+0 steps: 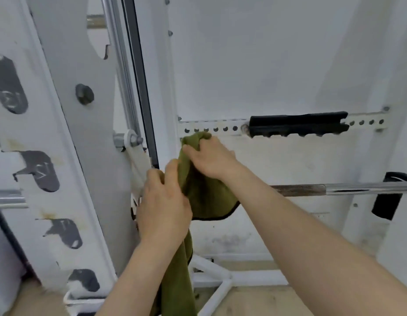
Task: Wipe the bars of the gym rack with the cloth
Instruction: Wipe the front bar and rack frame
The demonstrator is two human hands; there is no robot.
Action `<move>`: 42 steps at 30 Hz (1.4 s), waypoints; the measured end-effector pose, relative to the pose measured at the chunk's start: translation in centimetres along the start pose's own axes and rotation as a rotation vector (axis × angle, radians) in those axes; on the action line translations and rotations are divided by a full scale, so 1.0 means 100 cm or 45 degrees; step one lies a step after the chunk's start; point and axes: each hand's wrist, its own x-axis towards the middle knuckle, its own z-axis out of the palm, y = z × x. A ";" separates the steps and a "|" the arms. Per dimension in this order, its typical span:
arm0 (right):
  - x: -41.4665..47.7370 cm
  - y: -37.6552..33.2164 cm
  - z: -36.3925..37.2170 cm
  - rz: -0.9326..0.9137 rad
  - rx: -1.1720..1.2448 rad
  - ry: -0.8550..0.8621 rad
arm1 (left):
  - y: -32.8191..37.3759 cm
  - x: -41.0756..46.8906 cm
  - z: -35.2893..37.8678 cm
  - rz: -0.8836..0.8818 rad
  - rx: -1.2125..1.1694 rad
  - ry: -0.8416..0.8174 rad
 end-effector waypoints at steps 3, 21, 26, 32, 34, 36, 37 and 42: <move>-0.005 0.035 0.030 0.050 -0.215 -0.517 | -0.018 -0.005 0.040 0.147 0.423 -0.362; -0.019 0.175 0.005 -0.443 -0.834 -0.147 | -0.022 0.052 0.104 0.012 0.583 -0.600; -0.014 0.171 0.011 -0.487 -0.718 -0.232 | -0.020 0.075 0.093 0.017 0.717 -1.019; -0.011 0.176 0.007 -0.433 -0.709 -0.277 | -0.003 0.070 0.109 0.340 0.646 -0.925; -0.013 0.177 0.006 -0.410 -0.740 -0.287 | 0.003 0.063 0.113 0.409 0.617 -0.823; -0.014 0.176 0.006 -0.380 -0.761 -0.266 | 0.020 0.056 0.121 0.471 0.560 -0.733; -0.013 0.175 0.006 -0.367 -0.776 -0.267 | 0.032 0.051 0.127 0.504 0.530 -0.694; -0.014 0.165 -0.014 0.005 -0.399 -0.718 | 0.048 0.033 0.131 0.399 0.382 -0.749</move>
